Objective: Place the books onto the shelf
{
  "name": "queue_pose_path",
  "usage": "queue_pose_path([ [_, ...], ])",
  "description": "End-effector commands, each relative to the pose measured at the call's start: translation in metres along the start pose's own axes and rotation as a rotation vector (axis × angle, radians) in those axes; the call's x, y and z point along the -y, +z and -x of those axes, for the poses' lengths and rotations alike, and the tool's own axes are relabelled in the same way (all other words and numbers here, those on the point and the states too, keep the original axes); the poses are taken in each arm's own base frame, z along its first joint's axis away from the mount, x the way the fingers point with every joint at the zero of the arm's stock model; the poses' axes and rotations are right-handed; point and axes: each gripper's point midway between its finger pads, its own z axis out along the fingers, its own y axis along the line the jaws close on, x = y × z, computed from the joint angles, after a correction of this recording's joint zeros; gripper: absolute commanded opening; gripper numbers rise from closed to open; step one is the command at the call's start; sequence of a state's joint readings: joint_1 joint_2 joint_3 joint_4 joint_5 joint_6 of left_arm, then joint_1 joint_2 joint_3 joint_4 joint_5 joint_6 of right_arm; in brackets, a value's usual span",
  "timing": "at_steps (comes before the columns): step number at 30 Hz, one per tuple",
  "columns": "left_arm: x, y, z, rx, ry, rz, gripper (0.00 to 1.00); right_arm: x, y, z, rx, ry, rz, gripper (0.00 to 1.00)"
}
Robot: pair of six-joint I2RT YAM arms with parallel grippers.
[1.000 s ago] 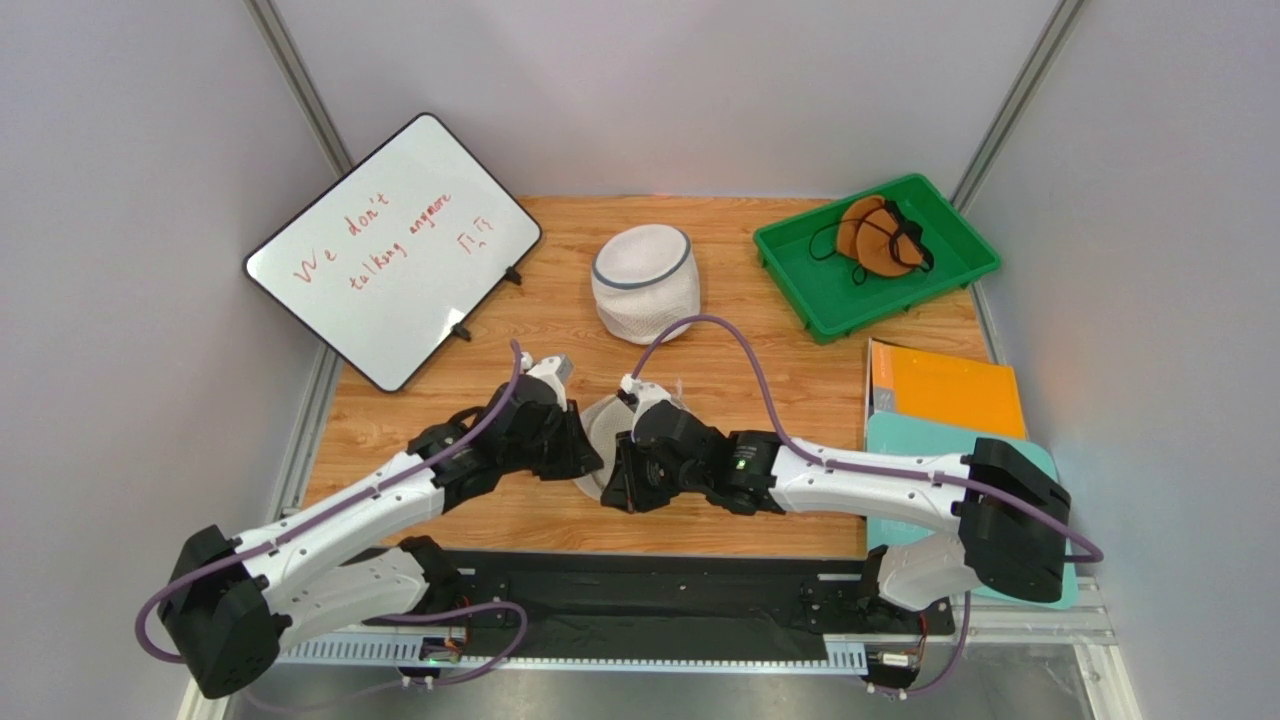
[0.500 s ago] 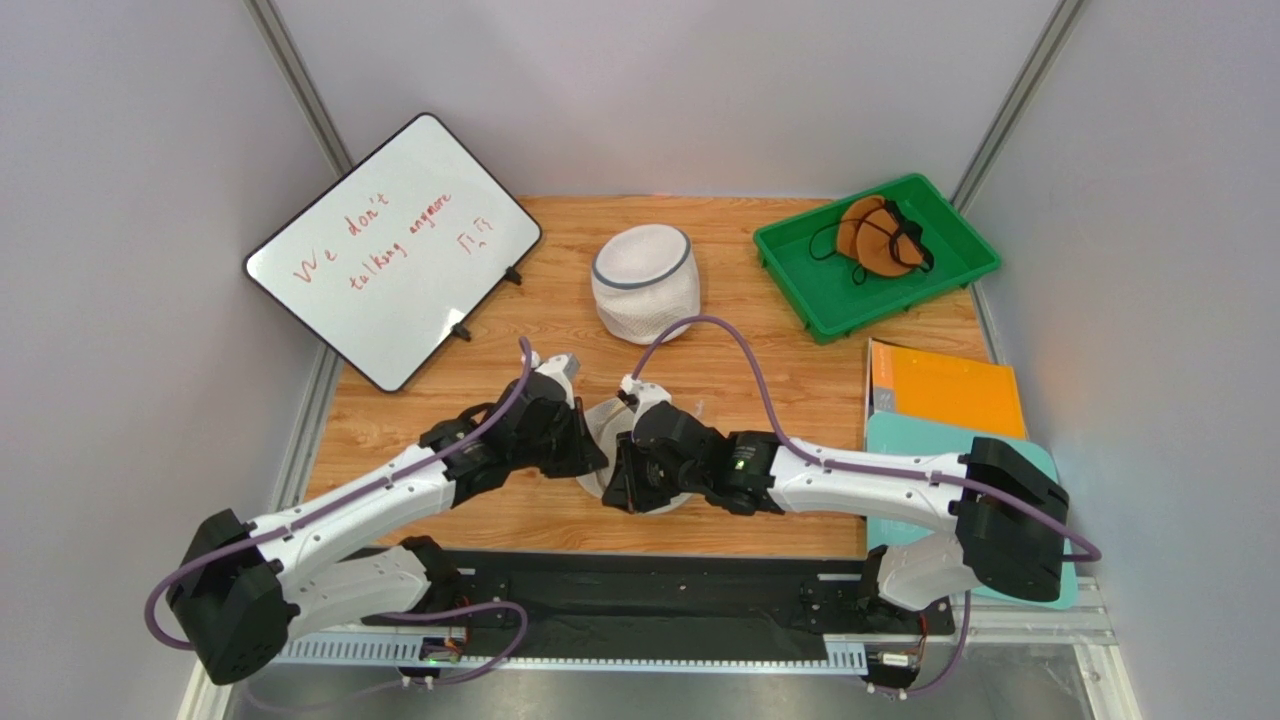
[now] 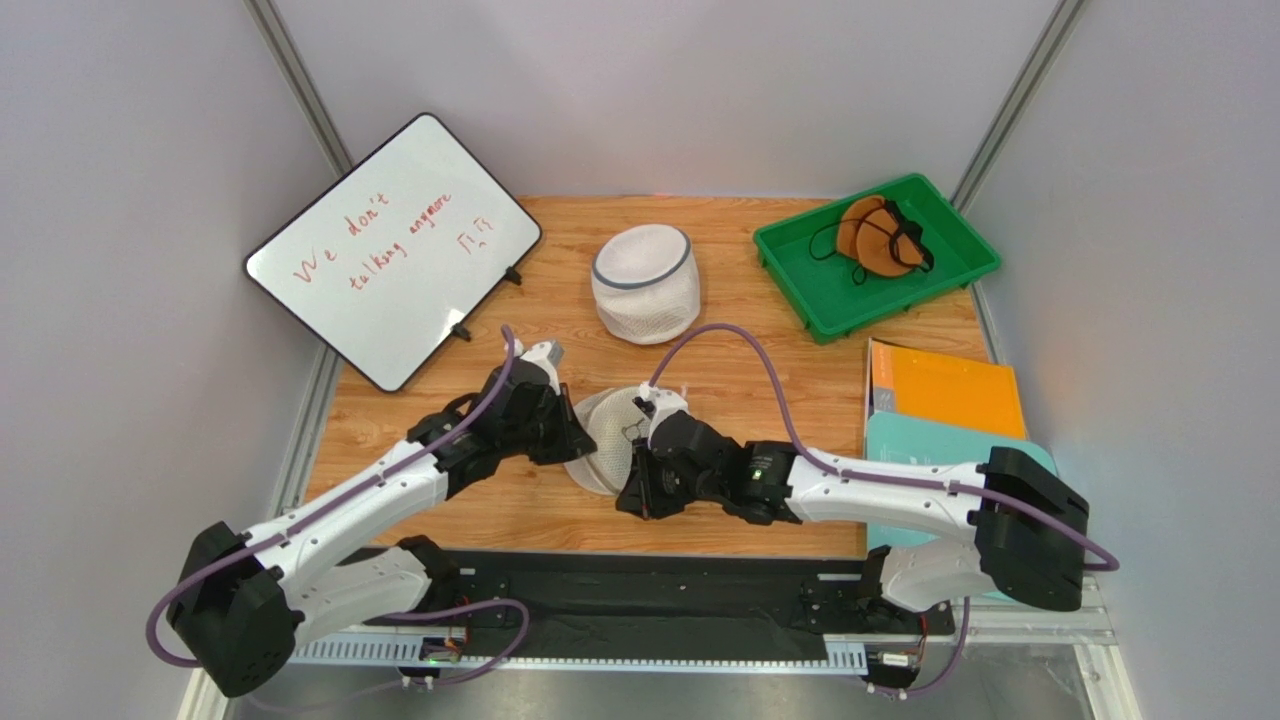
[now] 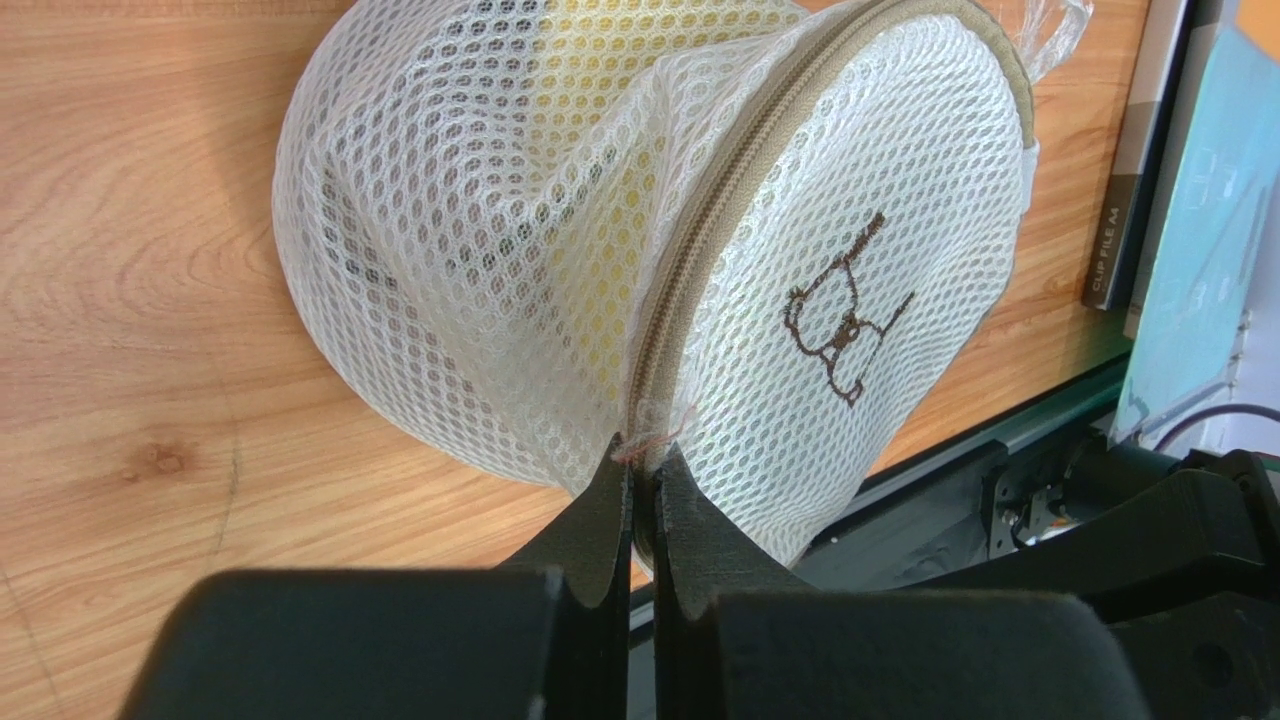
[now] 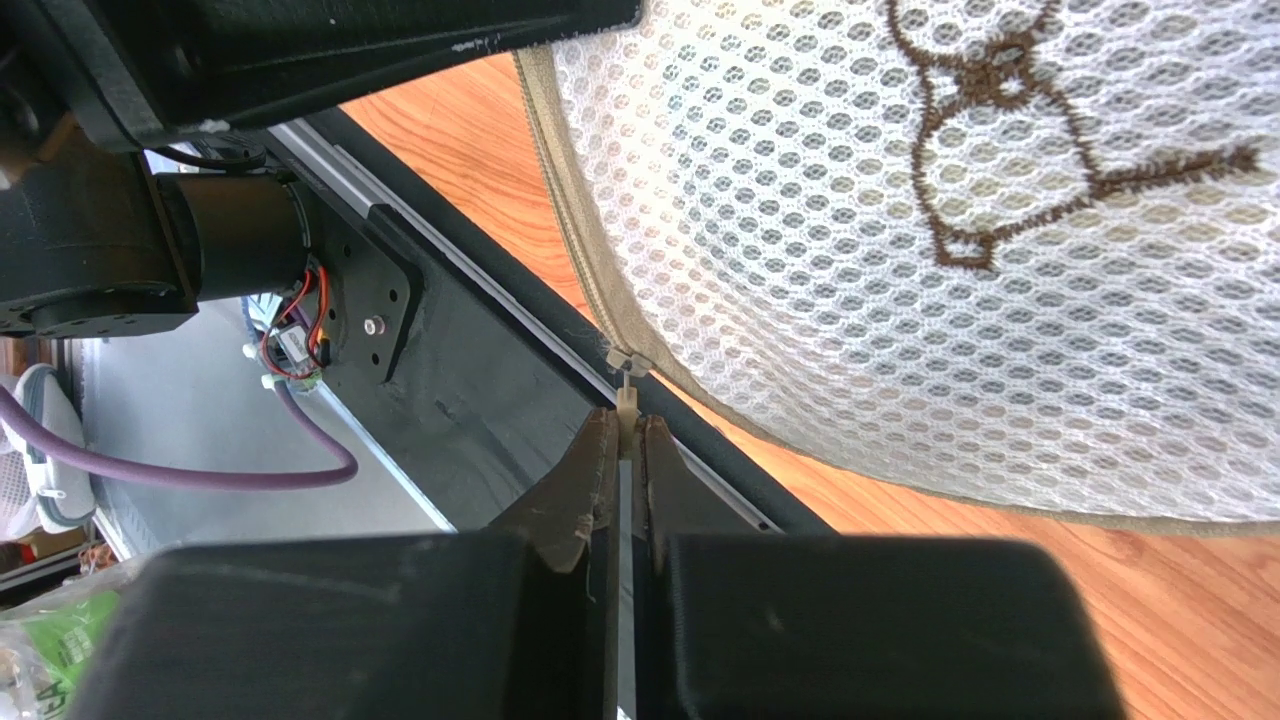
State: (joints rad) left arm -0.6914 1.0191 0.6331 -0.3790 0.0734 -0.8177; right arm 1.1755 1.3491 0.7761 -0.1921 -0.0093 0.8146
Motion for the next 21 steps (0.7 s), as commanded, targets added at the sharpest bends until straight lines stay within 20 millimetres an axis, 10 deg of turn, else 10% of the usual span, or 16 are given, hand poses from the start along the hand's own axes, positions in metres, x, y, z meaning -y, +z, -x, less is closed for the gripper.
queue_pose_path([
  [1,0.002,-0.002,0.017,0.037,0.063,-0.004,0.0,-0.002,-0.009,0.001,0.012,0.006,0.007,0.0],
  [19,0.036,0.033,0.04,-0.042,0.176,-0.08,0.0,-0.018,-0.016,0.01,0.039,0.024,0.061,0.0],
  [21,0.04,0.03,0.041,-0.043,0.18,-0.094,0.21,-0.021,-0.015,0.014,0.044,0.015,0.064,0.0],
])
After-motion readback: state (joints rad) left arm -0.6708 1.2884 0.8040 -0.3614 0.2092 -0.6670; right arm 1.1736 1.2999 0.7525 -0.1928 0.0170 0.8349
